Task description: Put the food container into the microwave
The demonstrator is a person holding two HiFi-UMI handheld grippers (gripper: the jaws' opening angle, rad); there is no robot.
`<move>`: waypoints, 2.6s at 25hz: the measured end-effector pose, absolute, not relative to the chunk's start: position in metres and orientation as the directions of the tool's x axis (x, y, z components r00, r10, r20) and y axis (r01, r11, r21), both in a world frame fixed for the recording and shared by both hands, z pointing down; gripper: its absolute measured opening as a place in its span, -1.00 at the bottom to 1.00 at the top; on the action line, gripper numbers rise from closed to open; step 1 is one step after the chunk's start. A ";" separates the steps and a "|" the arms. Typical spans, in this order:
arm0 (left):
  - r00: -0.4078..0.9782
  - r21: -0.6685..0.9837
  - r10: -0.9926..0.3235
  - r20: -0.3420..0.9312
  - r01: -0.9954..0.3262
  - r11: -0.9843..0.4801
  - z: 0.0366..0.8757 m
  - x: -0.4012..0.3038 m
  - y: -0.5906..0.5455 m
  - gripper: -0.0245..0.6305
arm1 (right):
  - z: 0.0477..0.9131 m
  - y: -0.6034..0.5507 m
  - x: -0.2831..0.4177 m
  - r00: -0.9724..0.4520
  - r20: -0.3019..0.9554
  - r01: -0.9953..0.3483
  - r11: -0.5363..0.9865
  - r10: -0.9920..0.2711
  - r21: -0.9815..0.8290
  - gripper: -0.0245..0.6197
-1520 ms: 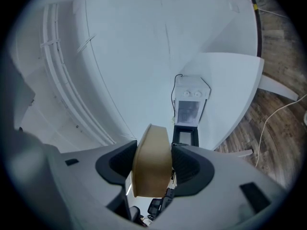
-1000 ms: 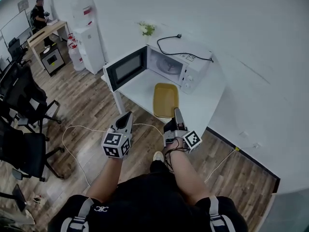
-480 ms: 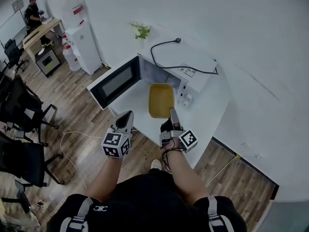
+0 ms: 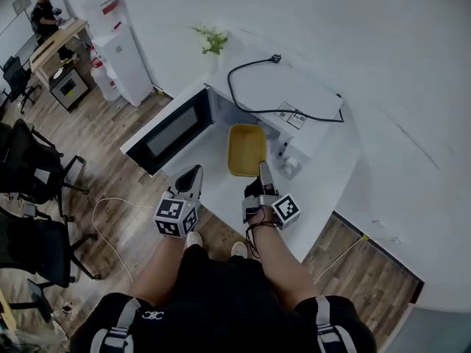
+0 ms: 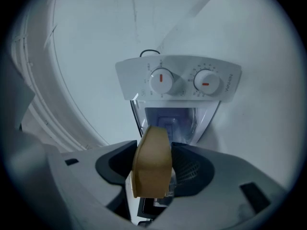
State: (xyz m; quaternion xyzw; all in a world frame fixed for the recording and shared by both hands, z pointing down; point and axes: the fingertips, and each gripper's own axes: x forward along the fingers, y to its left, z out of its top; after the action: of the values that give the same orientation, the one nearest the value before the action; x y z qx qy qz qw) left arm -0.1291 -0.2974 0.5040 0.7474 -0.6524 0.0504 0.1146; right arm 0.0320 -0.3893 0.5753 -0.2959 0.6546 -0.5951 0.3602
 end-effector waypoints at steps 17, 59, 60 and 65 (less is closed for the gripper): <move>0.434 0.099 -0.872 0.227 -0.901 -0.423 0.514 -0.190 -0.396 -0.92 | 0.619 -0.476 -0.010 -0.253 0.011 -0.067 0.006 -0.967 -0.998 -0.20; 0.654 0.159 -0.725 0.214 -0.756 -0.635 0.537 -0.186 -0.448 -0.92 | 0.632 -0.534 -0.062 -0.222 0.297 -0.940 0.123 -0.929 -0.319 0.44; 0.656 0.159 -0.725 0.210 -0.754 -0.637 0.536 -0.185 -0.448 -0.92 | 0.623 -0.527 -0.061 -0.221 0.278 -0.948 0.139 -0.935 -0.286 0.30; 0.660 0.160 -0.728 0.187 -0.752 -0.640 0.529 -0.182 -0.449 -0.92 | 0.571 -0.487 -0.054 -0.209 0.164 -0.962 0.172 -0.964 -0.214 -0.38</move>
State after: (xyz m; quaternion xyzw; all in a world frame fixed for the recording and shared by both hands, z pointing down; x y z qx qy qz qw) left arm -0.1822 -0.4494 0.5289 0.9040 -0.4092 0.0528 0.1121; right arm -0.0541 -0.4870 0.5714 -0.6288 0.7656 -0.1358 0.0046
